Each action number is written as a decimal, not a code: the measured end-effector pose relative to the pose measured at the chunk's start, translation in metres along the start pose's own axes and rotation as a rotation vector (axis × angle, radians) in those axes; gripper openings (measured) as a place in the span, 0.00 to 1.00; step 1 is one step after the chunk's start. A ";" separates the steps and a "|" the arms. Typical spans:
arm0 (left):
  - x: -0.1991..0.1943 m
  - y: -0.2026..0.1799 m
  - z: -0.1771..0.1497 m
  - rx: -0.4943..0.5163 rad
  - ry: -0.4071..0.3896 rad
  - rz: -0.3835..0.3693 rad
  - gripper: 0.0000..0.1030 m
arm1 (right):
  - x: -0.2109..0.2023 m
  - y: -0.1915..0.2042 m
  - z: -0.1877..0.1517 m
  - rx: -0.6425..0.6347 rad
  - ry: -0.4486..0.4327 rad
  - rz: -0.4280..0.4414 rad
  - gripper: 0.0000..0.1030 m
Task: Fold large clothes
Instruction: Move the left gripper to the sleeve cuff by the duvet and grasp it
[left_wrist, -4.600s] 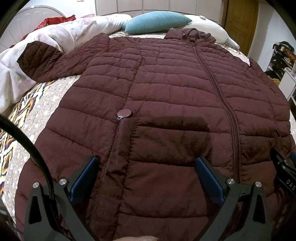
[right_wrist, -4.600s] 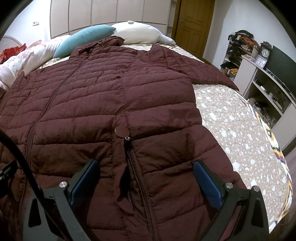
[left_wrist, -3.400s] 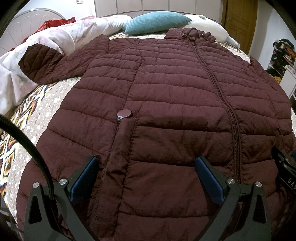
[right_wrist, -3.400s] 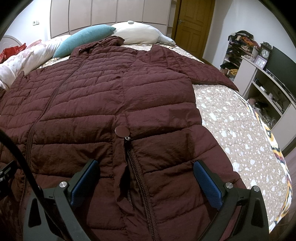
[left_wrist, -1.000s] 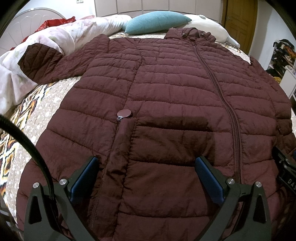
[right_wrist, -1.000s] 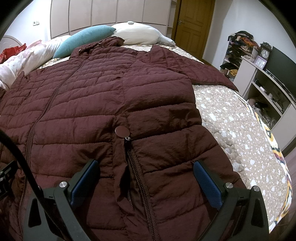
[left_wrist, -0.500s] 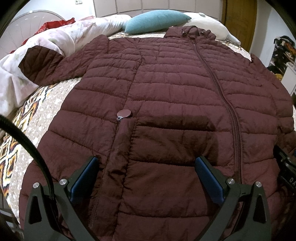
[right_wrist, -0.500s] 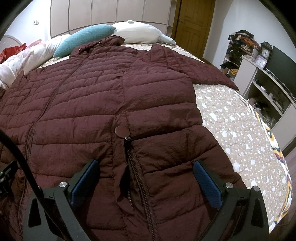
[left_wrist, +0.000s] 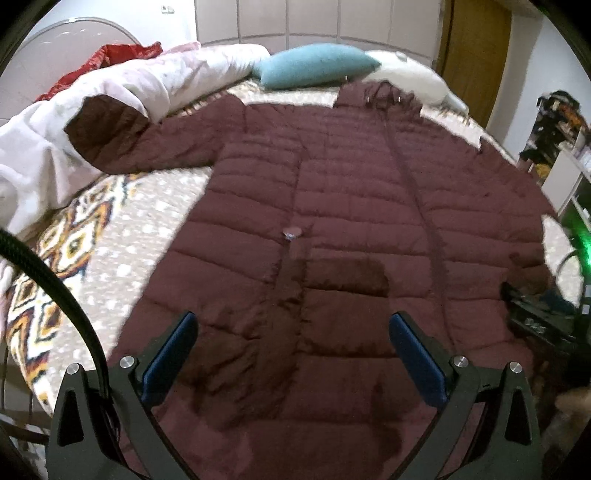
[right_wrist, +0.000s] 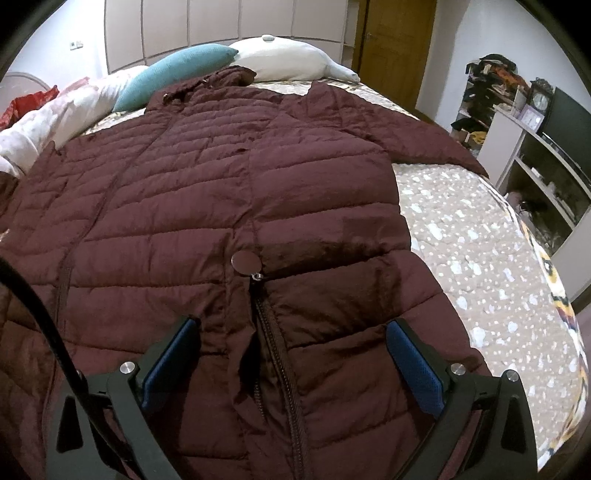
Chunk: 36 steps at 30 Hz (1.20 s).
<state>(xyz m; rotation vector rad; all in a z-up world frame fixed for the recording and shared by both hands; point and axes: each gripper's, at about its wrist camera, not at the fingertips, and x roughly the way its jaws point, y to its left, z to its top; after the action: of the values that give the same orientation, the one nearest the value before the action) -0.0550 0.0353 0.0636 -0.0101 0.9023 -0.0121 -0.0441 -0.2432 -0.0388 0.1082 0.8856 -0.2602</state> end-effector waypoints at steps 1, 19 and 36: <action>-0.012 0.005 0.001 0.001 -0.027 0.005 1.00 | 0.000 0.000 0.000 -0.006 0.003 0.001 1.00; -0.081 0.154 0.049 -0.120 -0.219 0.301 1.00 | -0.099 0.021 0.007 -0.059 -0.136 0.035 0.77; 0.027 0.328 0.150 -0.305 -0.160 0.342 1.00 | -0.094 0.025 0.004 -0.014 -0.132 -0.033 0.77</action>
<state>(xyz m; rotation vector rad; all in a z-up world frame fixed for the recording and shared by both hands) 0.0816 0.3632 0.1303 -0.1393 0.7296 0.4397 -0.0912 -0.2035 0.0367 0.0629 0.7586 -0.2886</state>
